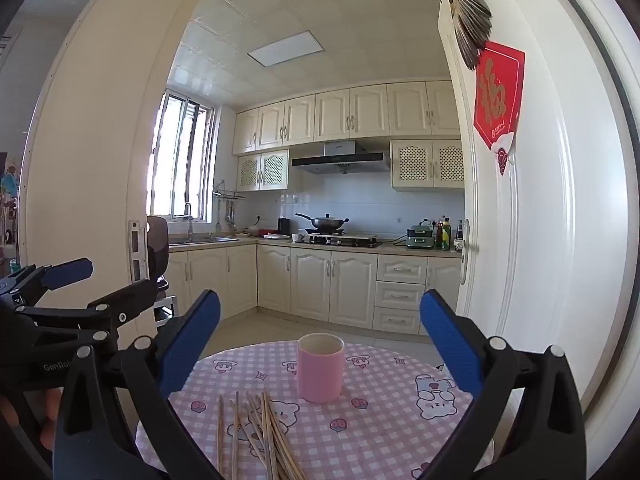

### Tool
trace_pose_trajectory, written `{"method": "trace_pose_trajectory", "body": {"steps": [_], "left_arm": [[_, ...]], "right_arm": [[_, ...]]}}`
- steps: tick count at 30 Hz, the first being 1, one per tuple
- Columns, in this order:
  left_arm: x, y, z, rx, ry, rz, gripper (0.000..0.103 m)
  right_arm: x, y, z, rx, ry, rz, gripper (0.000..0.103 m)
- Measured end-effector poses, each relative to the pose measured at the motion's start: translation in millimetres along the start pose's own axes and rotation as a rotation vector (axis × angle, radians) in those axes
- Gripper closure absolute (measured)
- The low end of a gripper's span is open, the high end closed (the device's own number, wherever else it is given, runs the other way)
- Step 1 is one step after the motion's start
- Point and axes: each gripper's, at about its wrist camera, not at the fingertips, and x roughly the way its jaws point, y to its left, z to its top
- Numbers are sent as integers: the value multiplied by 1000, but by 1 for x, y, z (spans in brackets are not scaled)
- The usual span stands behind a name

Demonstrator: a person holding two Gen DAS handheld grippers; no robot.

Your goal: Organize utensils

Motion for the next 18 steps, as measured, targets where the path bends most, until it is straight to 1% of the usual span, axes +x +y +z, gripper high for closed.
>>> {"method": "trace_pose_trajectory", "body": {"steps": [3, 8, 13, 18], "left_arm": [[0, 0, 0, 1, 6, 0, 6], [1, 0, 0, 5, 6, 1, 6], [1, 0, 0, 7, 5, 2, 6], [0, 0, 1, 6, 5, 3, 6]], "right_arm": [[-1, 0, -1, 4, -9, -1, 7], [-5, 1, -1, 7, -4, 3, 7], [-4, -7, 0, 14, 0, -3, 7], [0, -4, 1, 12, 10, 2, 7]]}}
